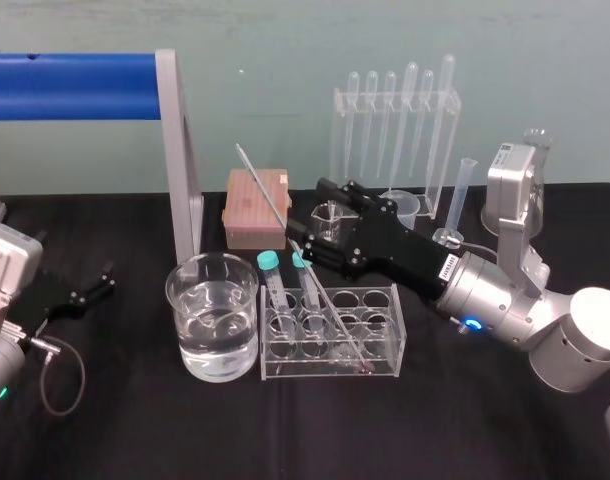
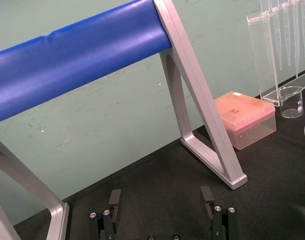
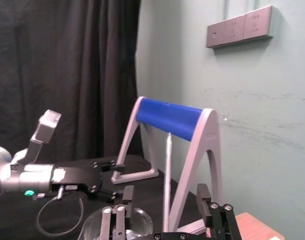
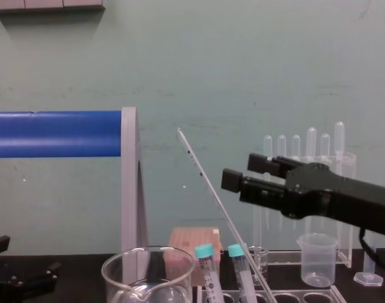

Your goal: Hold the thermometer with one hand and immerse one end into the beaker, then reinsert it into the test tube rack.

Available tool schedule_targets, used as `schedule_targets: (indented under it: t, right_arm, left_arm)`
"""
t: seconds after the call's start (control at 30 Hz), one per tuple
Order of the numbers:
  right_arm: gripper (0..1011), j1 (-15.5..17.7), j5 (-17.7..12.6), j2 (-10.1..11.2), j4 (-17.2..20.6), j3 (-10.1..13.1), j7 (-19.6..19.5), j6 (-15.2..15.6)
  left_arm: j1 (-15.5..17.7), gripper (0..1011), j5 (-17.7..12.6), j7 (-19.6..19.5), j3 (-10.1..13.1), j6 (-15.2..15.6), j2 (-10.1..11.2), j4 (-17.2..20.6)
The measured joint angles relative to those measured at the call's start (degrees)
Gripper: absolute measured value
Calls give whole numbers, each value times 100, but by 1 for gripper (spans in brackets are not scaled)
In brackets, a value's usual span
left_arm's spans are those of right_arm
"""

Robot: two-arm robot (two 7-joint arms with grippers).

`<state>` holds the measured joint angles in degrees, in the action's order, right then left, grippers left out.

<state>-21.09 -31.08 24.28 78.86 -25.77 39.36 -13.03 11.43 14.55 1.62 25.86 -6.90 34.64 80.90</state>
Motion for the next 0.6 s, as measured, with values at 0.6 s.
schedule_targets:
  t: [0.6]
  right_arm:
    - [1003, 1078, 457, -3, 146, 1298, -3192, 1395]
  left_arm:
    - [0, 1008, 0, 0, 0, 0, 0, 0]
